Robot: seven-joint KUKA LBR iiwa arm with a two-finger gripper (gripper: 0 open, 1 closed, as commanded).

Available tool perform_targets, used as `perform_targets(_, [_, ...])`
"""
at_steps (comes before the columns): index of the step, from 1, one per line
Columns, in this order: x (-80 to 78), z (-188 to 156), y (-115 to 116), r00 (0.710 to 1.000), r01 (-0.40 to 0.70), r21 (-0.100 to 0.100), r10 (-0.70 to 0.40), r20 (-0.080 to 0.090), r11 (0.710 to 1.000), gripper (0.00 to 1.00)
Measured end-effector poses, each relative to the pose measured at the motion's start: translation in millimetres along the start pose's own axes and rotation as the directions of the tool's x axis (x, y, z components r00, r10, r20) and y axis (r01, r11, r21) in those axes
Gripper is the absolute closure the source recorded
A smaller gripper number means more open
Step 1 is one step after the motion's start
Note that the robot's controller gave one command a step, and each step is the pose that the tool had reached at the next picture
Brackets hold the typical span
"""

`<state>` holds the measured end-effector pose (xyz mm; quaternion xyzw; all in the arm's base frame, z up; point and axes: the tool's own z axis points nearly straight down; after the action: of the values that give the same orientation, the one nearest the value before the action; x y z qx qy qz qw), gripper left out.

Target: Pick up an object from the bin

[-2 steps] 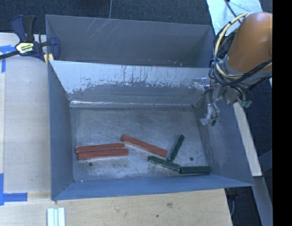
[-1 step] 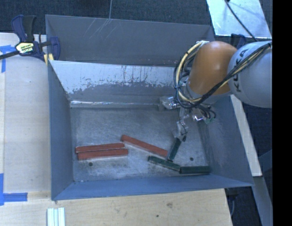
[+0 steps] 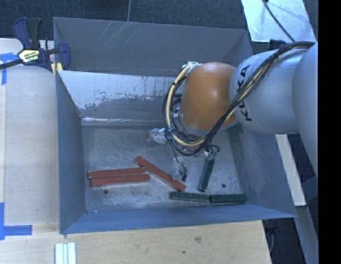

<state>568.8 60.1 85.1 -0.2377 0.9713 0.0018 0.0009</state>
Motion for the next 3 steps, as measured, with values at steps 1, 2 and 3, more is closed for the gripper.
perform_targets(1, [33.8, 16, 87, 0.993, 0.121, -0.002, -0.121, -0.003, 0.993, 0.0])
perform_targets(2, [-17.2, 16, 152, 0.968, -0.25, 0.002, 0.25, 0.003, 0.968, 0.0])
perform_targets(3, [14.6, 15, 123, 0.991, 0.135, 0.003, -0.135, -0.003, 0.991, 0.0])
